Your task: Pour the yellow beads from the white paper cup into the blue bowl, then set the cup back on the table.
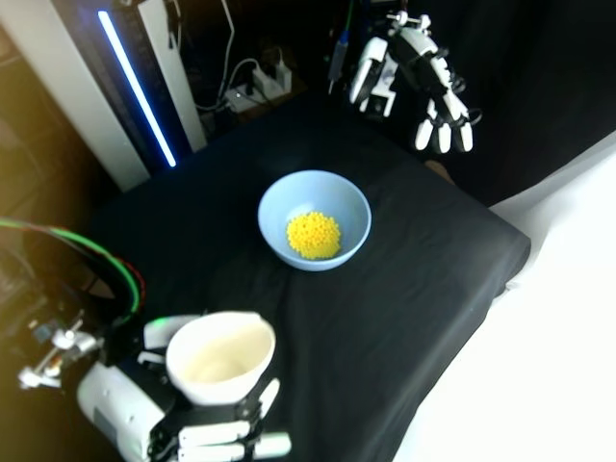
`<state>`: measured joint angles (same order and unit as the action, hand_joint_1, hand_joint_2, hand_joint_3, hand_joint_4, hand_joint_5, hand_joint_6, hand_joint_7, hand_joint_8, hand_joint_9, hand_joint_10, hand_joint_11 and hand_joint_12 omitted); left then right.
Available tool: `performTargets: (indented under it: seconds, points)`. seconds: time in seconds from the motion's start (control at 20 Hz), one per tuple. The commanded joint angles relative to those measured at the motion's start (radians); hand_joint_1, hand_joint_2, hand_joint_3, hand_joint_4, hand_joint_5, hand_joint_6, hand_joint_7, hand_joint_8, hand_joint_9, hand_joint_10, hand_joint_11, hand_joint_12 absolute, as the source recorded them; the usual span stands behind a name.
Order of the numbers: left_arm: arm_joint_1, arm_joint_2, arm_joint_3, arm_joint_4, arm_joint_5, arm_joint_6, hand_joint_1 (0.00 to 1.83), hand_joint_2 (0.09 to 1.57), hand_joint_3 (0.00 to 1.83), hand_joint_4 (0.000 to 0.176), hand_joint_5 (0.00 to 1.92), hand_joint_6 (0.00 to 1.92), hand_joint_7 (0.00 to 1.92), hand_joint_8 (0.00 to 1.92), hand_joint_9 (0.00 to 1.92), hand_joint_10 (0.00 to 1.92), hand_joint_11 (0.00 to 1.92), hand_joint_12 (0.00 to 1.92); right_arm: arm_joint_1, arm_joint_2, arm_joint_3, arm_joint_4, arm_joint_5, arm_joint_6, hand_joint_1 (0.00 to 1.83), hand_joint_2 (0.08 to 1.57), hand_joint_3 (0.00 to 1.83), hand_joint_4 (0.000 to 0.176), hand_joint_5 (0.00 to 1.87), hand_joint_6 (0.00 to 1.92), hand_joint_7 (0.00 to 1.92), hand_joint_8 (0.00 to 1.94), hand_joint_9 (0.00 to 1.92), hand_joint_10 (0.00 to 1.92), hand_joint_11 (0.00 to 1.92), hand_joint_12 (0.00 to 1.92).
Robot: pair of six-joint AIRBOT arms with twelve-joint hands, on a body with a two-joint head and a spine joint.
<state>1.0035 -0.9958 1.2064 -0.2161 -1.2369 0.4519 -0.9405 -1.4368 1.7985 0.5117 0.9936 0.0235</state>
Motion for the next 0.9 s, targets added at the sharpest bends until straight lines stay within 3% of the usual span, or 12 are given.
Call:
performTargets:
  seconds: [0.0, 0.05, 0.1, 0.2, 0.3, 0.4, 0.55, 0.7, 0.75, 0.8, 0.85]
  points:
    - [-0.008, -0.005, 0.003, -0.009, -0.124, -0.010, 0.63, 1.08, 0.00, 0.000, 0.12, 0.00, 0.65, 0.00, 0.42, 0.00, 0.00, 0.23, 0.003, 0.001, 0.012, 0.016, 0.128, 0.022, 1.00, 1.16, 0.00, 0.102, 0.90, 1.11, 0.90, 0.02, 0.29, 0.02, 0.00, 0.00]
    - [-0.009, -0.007, 0.003, -0.007, -0.123, -0.011, 0.63, 1.08, 0.00, 0.000, 0.12, 0.00, 0.65, 0.00, 0.42, 0.00, 0.00, 0.23, -0.001, -0.002, 0.015, 0.022, 0.122, 0.025, 1.00, 1.16, 0.00, 0.102, 0.90, 1.11, 0.90, 0.02, 0.29, 0.02, 0.00, 0.00]
    - [-0.010, -0.008, 0.003, -0.007, -0.123, -0.012, 0.62, 1.07, 0.00, 0.000, 0.12, 0.00, 0.61, 0.00, 0.37, 0.00, 0.00, 0.14, -0.003, -0.003, 0.016, 0.025, 0.116, 0.027, 0.96, 1.16, 0.00, 0.173, 0.87, 1.14, 0.81, 0.01, 0.22, 0.00, 0.00, 0.00]
    - [-0.010, -0.009, 0.003, -0.006, -0.122, -0.013, 0.64, 1.05, 0.00, 0.000, 0.13, 0.00, 0.61, 0.00, 0.34, 0.00, 0.00, 0.02, -0.006, -0.005, 0.022, 0.026, 0.099, 0.027, 0.98, 1.14, 0.00, 0.176, 0.92, 1.07, 0.93, 0.02, 0.31, 0.02, 0.00, 0.00]
    - [-0.010, -0.010, 0.003, -0.005, -0.122, -0.013, 0.63, 1.03, 0.00, 0.000, 0.12, 0.00, 0.62, 0.00, 0.33, 0.00, 0.00, 0.00, -0.008, -0.008, 0.028, 0.027, 0.090, 0.027, 0.98, 1.15, 0.00, 0.176, 0.91, 1.08, 0.99, 0.01, 0.38, 0.02, 0.00, 0.00]
    - [-0.011, -0.010, 0.003, -0.004, -0.122, -0.014, 0.63, 1.04, 0.00, 0.000, 0.13, 0.00, 0.63, 0.01, 0.34, 0.01, 0.01, 0.01, -0.009, -0.008, 0.035, 0.027, 0.071, 0.027, 0.98, 1.15, 0.00, 0.176, 0.91, 1.08, 0.81, 0.00, 0.25, 0.00, 0.00, 0.00]
    - [-0.012, -0.010, 0.003, -0.002, -0.122, -0.015, 0.62, 1.02, 0.00, 0.008, 0.13, 0.00, 0.63, 0.00, 0.34, 0.00, 0.00, 0.00, -0.013, -0.008, 0.049, 0.027, 0.033, 0.027, 0.97, 1.16, 0.00, 0.176, 0.88, 1.12, 0.99, 0.02, 0.28, 0.01, 0.00, 0.00]
    - [-0.012, -0.010, 0.003, -0.001, -0.121, -0.015, 0.61, 1.03, 0.00, 0.000, 0.12, 0.00, 0.63, 0.00, 0.34, 0.01, 0.00, 0.00, -0.014, -0.009, 0.069, 0.013, -0.013, 0.027, 0.97, 1.16, 0.00, 0.176, 0.89, 1.12, 0.89, 0.00, 0.29, 0.01, 0.00, 0.00]
    - [-0.013, -0.010, 0.004, 0.001, -0.119, -0.015, 0.62, 1.04, 0.00, 0.000, 0.12, 0.00, 0.64, 0.01, 0.35, 0.01, 0.00, 0.00, -0.014, -0.009, 0.076, 0.006, -0.027, 0.027, 0.96, 1.17, 0.00, 0.162, 0.86, 1.16, 0.92, 0.01, 0.42, 0.04, 0.01, 0.01]
    - [-0.014, -0.011, 0.004, 0.002, -0.118, -0.015, 0.62, 1.04, 0.00, 0.003, 0.13, 0.00, 0.64, 0.01, 0.34, 0.00, 0.00, 0.00, -0.014, -0.009, 0.080, 0.004, -0.036, 0.027, 0.97, 1.16, 0.00, 0.167, 0.89, 1.13, 1.01, 0.01, 0.51, 0.03, 0.02, 0.01]
    - [-0.016, -0.013, 0.005, 0.004, -0.117, -0.015, 0.62, 1.03, 0.00, 0.012, 0.13, 0.01, 0.64, 0.01, 0.33, 0.00, 0.00, 0.00, -0.014, -0.008, 0.082, 0.003, -0.041, 0.027, 0.98, 1.19, 0.01, 0.108, 0.83, 1.21, 1.04, 0.01, 0.64, 0.05, 0.06, 0.04]
